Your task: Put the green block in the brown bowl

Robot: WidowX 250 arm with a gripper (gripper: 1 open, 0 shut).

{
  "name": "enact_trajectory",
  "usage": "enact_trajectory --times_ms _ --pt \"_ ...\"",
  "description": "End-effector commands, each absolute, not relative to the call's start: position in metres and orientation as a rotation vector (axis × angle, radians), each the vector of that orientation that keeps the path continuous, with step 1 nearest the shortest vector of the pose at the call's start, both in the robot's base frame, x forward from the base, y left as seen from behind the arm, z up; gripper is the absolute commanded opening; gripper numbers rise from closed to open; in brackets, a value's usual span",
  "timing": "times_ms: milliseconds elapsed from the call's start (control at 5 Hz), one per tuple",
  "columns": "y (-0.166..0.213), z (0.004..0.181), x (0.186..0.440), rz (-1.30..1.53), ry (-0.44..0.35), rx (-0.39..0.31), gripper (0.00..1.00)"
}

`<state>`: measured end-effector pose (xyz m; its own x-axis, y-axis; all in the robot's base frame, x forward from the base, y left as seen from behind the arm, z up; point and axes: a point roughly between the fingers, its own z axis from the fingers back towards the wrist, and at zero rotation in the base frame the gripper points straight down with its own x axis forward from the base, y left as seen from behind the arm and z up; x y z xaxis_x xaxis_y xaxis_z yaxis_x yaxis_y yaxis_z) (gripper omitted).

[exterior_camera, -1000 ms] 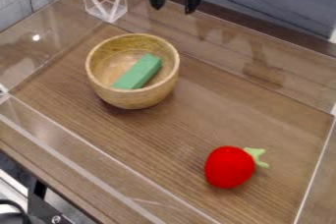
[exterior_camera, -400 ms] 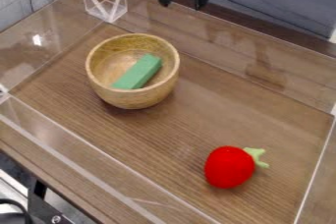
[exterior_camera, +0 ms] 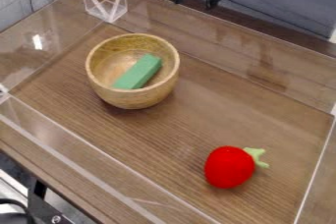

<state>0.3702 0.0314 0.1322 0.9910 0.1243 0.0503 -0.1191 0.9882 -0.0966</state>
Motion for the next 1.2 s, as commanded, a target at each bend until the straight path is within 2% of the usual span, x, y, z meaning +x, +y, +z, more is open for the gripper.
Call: enact_trajectory --times_ms 0,600,800,1000 --pt "0.041 0.149 0.368 0.085 -0.130 -0.072 1.00" --pt "0.070 0.167 0.371 0.094 -0.163 -0.071 1.00" --pt "0.083 0.163 0.371 0.095 -0.163 -0.066 0.00" --pt "0.075 0.154 0.373 0.103 -0.161 -0.062 1.00"
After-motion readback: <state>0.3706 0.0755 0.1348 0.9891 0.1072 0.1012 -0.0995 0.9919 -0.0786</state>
